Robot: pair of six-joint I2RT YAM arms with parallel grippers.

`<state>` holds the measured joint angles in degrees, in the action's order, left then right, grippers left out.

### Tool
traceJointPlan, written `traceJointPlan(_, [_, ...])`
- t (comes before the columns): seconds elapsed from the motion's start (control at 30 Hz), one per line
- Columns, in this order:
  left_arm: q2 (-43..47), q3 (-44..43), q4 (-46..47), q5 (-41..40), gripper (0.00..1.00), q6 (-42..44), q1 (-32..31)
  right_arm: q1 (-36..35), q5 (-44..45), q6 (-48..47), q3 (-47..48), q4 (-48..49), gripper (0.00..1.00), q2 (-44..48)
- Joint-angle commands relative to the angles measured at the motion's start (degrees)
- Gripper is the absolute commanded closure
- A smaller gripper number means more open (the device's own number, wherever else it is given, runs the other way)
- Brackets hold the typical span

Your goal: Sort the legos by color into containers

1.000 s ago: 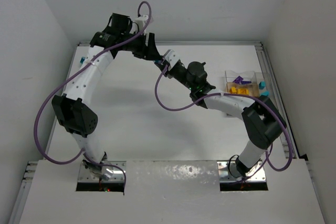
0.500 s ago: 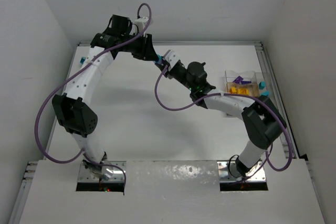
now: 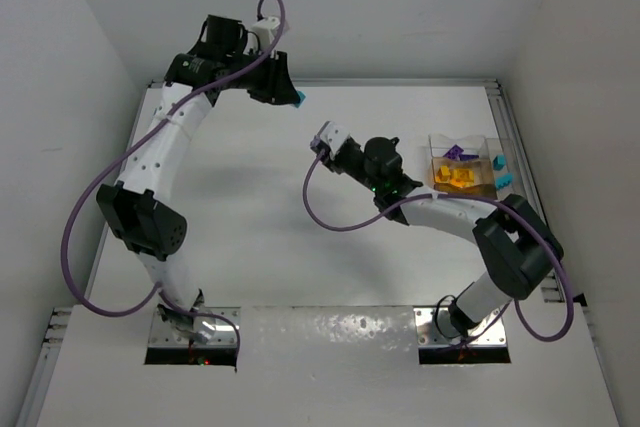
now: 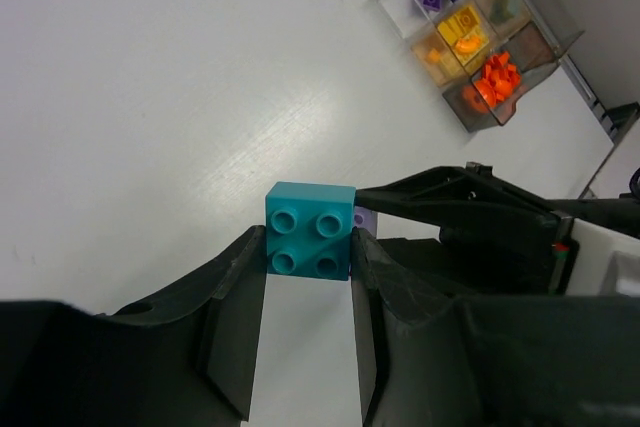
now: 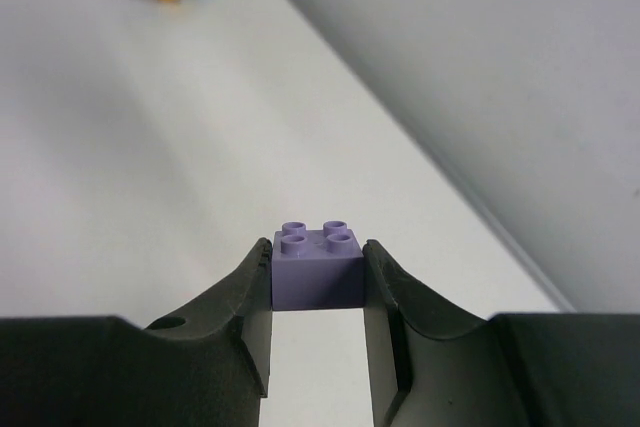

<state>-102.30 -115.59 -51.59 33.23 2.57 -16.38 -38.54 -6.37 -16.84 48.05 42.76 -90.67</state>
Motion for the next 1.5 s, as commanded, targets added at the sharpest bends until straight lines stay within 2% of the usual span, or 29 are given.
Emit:
traceJointPlan(0.0, [0.61,-1.83,1.85,-0.54,1.00,0.51,0.47,0.49,2.50,-0.48,-2.52,-1.37,1.00,1.55])
traceJointPlan(0.1, [0.79,-1.66,1.32,-0.71,1.00,0.95,0.47,1.19,4.60,0.49,-4.54,-1.37,1.00,3.22])
traceJointPlan(0.17, [0.79,-1.31,1.41,-0.98,1.00,0.86,0.47,2.50,6.97,5.13,-3.15,-2.76,1.00,4.36])
traceJointPlan(0.2, [0.87,-1.04,1.41,-1.50,1.00,0.69,0.47,3.29,11.86,7.41,-1.05,-5.21,1.00,4.97])
traceJointPlan(0.27, [0.87,-0.69,1.76,-2.73,1.00,0.33,0.47,7.76,20.39,17.50,12.18,-24.13,1.00,3.76])
traceJointPlan(0.3, [0.88,-0.60,1.76,-3.26,1.00,0.25,0.47,9.78,24.78,22.50,18.68,-33.35,1.00,0.10])
traceJointPlan(0.33, [0.96,-0.60,1.76,-3.96,1.00,0.16,0.47,13.81,32.05,29.51,24.57,-50.85,1.00,-2.03])
traceJointPlan(0.37, [0.96,-0.60,1.76,-4.84,1.00,0.07,0.47,15.67,35.34,31.41,34.03,-57.90,1.00,-3.97])
traceJointPlan(0.43, [0.88,-0.60,1.85,-5.20,1.00,0.16,0.47,19.62,42.45,34.49,38.85,-67.15,1.00,-7.66])
traceJointPlan(0.5, [0.70,-0.60,1.94,-4.93,1.00,-0.11,0.47,23.84,41.01,35.64,39.75,-72.17,1.00,-9.42])
traceJointPlan(0.63, [0.70,-0.51,1.94,-4.84,1.00,-0.20,0.47,29.47,36.87,38.72,42.73,-76.59,1.00,-13.29])
traceJointPlan(0.8, [1.14,-0.16,1.93,-4.84,1.00,-0.02,0.47,35.19,35.56,38.81,44.23,-76.52,1.00,-17.34])
traceJointPlan(0.97, [1.58,0.37,1.94,-5.11,1.00,0.07,0.56,37.84,33.71,38.90,43.80,-75.82,1.00,-21.20])
traceJointPlan(1.17, [1.58,0.72,2.20,-4.93,1.00,-0.28,0.56,38.28,31.34,41.01,39.14,-70.37,1.00,-22.17])
traceJointPlan(1.33, [1.58,0.72,2.20,-4.93,1.00,-0.28,0.65,38.28,31.24,40.48,39.40,-71.41,0.89,-23.15])
traceJointPlan(1.37, [1.58,0.72,2.11,-4.93,1.00,-0.28,0.56,38.37,31.16,40.57,39.31,-71.33,0.79,-23.06])
traceJointPlan(1.47, [1.58,0.80,2.11,-4.84,1.00,-0.20,0.56,38.37,30.72,40.57,38.78,-70.71,0.63,-22.27])
